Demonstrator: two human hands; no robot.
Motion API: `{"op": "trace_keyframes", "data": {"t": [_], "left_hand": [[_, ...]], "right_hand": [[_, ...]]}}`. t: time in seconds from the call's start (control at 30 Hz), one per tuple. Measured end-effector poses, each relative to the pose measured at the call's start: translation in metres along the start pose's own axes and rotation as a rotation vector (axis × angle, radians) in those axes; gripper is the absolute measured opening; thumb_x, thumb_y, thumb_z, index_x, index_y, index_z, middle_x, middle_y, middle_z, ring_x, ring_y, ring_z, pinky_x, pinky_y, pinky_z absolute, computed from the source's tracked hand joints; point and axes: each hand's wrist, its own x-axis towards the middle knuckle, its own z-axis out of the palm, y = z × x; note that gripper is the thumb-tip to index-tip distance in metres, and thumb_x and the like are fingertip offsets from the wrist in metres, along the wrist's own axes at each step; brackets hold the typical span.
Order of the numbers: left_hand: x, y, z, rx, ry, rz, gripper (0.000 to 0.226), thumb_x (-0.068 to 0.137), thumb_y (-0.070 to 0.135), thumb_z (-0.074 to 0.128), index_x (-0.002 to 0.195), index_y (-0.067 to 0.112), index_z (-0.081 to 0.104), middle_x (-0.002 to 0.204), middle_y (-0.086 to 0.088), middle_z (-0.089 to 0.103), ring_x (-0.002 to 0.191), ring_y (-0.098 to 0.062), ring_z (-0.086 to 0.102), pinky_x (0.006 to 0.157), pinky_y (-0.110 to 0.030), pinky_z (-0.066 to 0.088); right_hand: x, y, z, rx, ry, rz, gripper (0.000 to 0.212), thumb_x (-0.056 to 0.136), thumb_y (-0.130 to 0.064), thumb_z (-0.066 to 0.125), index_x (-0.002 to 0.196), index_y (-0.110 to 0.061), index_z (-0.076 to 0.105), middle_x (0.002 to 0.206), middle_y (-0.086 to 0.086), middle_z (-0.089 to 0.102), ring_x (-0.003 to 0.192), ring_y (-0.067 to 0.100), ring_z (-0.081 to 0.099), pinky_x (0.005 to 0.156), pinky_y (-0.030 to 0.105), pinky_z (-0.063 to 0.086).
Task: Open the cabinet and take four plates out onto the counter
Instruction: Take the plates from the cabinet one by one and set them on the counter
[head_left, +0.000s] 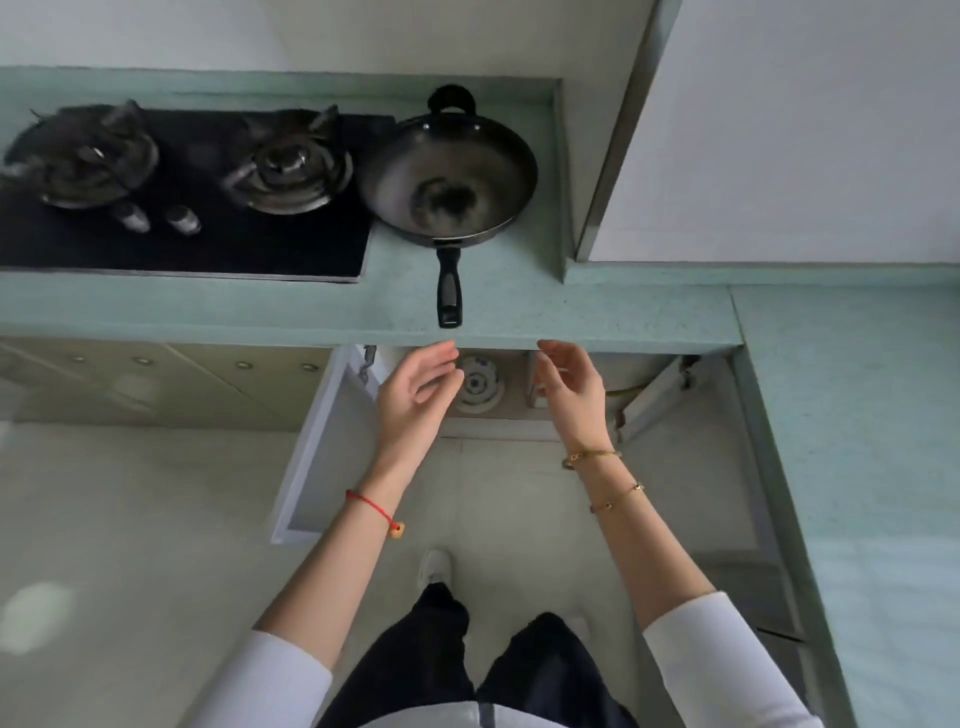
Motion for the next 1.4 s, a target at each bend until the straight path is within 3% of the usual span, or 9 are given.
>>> {"op": "trace_keyframes", "data": {"t": [0.23, 0.4, 0.57, 0.73, 0.87, 0.93, 1.07, 1.2, 1.4], "left_hand": [[0.018, -0.056, -0.06, 0.002, 0.003, -0.085, 0.034, 0.091, 0.01, 0.068, 0.125, 0.011, 0.064, 0.122, 0.001, 0.07, 0.113, -0.007, 0.065, 0.091, -0.014, 0.05], [0.037, -0.136, -0.068, -0.013, 0.029, -0.08, 0.034, 0.09, 0.011, 0.069, 0.123, 0.012, 0.065, 0.122, -0.001, 0.07, 0.115, -0.009, 0.064, 0.095, -0.019, 0.051], [0.076, -0.258, -0.058, -0.02, 0.055, -0.086, 0.033, 0.088, 0.022, 0.071, 0.121, 0.021, 0.067, 0.12, 0.008, 0.071, 0.114, -0.003, 0.064, 0.088, -0.01, 0.048], [0.134, -0.387, -0.041, 0.031, 0.08, -0.088, 0.032, 0.087, 0.027, 0.071, 0.119, 0.026, 0.069, 0.118, 0.011, 0.072, 0.113, -0.004, 0.065, 0.095, -0.019, 0.05], [0.191, -0.49, -0.023, 0.108, 0.106, -0.077, 0.033, 0.09, 0.022, 0.068, 0.122, 0.018, 0.068, 0.116, 0.005, 0.072, 0.1, 0.005, 0.065, 0.096, -0.022, 0.05], [0.218, -0.539, -0.014, 0.157, 0.114, -0.102, 0.033, 0.091, 0.018, 0.067, 0.124, 0.014, 0.066, 0.117, -0.003, 0.072, 0.103, -0.006, 0.066, 0.102, -0.031, 0.051], [0.266, -0.626, -0.007, 0.31, 0.1, -0.121, 0.039, 0.09, 0.013, 0.068, 0.128, 0.009, 0.063, 0.12, -0.008, 0.07, 0.107, -0.015, 0.063, 0.089, -0.005, 0.045], [0.31, -0.691, -0.004, 0.362, 0.106, -0.15, 0.043, 0.089, 0.017, 0.068, 0.131, 0.012, 0.061, 0.124, -0.006, 0.069, 0.112, -0.017, 0.062, 0.106, -0.033, 0.047], [0.363, -0.737, 0.009, 0.408, 0.078, -0.157, 0.05, 0.087, 0.021, 0.071, 0.134, 0.011, 0.058, 0.125, -0.008, 0.068, 0.106, -0.019, 0.064, 0.101, -0.036, 0.052]], "right_hand": [[0.011, 0.061, 0.067, -0.119, -0.028, 0.055, 0.014, 0.092, -0.019, 0.057, 0.104, -0.016, 0.063, 0.092, -0.008, 0.065, 0.089, 0.016, 0.064, 0.084, 0.043, 0.058], [0.039, 0.133, 0.094, -0.17, -0.028, 0.029, 0.013, 0.093, -0.017, 0.056, 0.104, -0.016, 0.063, 0.093, -0.005, 0.064, 0.088, 0.017, 0.063, 0.063, 0.018, 0.058], [0.096, 0.248, 0.123, -0.204, -0.036, 0.021, 0.018, 0.093, -0.02, 0.055, 0.109, -0.014, 0.062, 0.098, -0.001, 0.065, 0.091, 0.021, 0.064, 0.082, 0.038, 0.058], [0.166, 0.368, 0.149, -0.187, -0.007, 0.041, 0.023, 0.092, -0.021, 0.056, 0.112, -0.013, 0.063, 0.098, 0.003, 0.066, 0.095, 0.028, 0.065, 0.089, 0.044, 0.056], [0.229, 0.464, 0.171, -0.206, 0.017, 0.038, 0.025, 0.093, -0.02, 0.057, 0.116, -0.011, 0.062, 0.104, 0.008, 0.067, 0.099, 0.028, 0.065, 0.091, 0.046, 0.055], [0.259, 0.51, 0.178, -0.24, 0.019, 0.029, 0.026, 0.093, -0.021, 0.057, 0.117, -0.012, 0.061, 0.11, 0.01, 0.068, 0.098, 0.022, 0.063, 0.091, 0.038, 0.054], [0.315, 0.589, 0.189, -0.33, 0.019, -0.022, 0.027, 0.093, -0.021, 0.058, 0.116, -0.009, 0.062, 0.11, 0.01, 0.068, 0.093, 0.02, 0.061, 0.076, 0.021, 0.042], [0.367, 0.647, 0.199, -0.401, 0.018, -0.062, 0.028, 0.093, -0.021, 0.057, 0.118, -0.008, 0.062, 0.108, 0.01, 0.067, 0.083, 0.012, 0.053, 0.05, 0.004, 0.033], [0.415, 0.681, 0.21, -0.459, 0.01, -0.085, 0.029, 0.093, -0.017, 0.056, 0.118, -0.004, 0.061, 0.112, 0.015, 0.068, 0.091, 0.022, 0.061, 0.074, 0.022, 0.041]]}}
